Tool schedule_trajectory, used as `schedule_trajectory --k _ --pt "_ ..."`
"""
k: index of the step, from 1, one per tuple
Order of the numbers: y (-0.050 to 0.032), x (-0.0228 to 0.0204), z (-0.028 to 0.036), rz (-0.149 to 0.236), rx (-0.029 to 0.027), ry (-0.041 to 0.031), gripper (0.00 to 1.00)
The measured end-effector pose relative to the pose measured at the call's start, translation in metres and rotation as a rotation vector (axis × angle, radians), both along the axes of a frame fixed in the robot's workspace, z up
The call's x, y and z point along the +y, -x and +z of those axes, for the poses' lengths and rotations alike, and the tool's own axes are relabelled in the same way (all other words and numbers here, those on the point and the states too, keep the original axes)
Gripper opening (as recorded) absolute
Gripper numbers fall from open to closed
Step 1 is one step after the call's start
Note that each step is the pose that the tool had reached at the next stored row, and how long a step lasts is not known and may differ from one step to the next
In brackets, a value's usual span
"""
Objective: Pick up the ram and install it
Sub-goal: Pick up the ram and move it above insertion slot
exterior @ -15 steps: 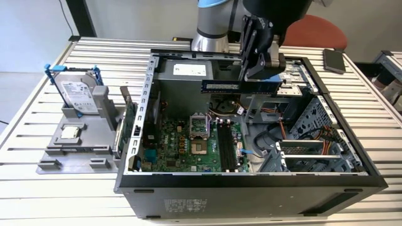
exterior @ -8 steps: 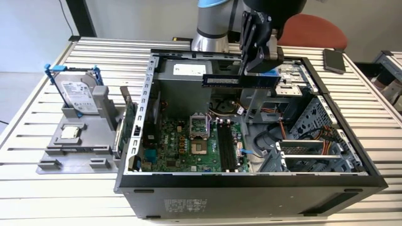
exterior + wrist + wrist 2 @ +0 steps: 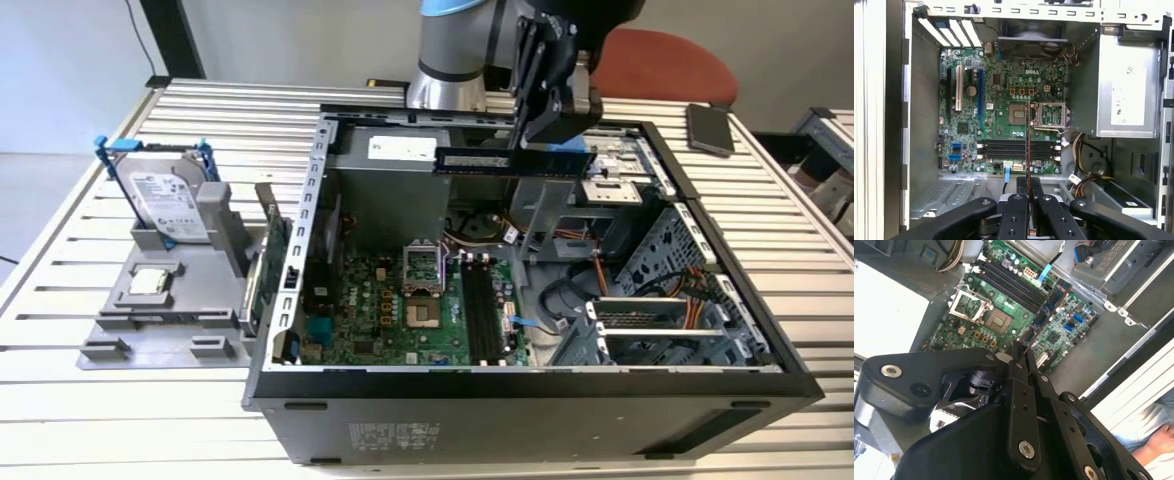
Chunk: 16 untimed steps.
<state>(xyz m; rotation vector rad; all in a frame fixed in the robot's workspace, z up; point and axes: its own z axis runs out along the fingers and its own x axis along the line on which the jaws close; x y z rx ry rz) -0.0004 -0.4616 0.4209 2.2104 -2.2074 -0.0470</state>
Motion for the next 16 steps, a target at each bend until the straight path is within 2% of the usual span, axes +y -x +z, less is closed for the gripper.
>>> schedule_trajectory --k 5,10,16 --pt "-0.0035 0.007 -0.0001 0.0 0.0 -0.0002 0.0" --pt "-0.007 0.0158 -0.0001 0.0 0.0 -0.0001 0.0" --pt "-0.0117 0.0215 0.0 0.0 0.0 -0.0001 0.0"
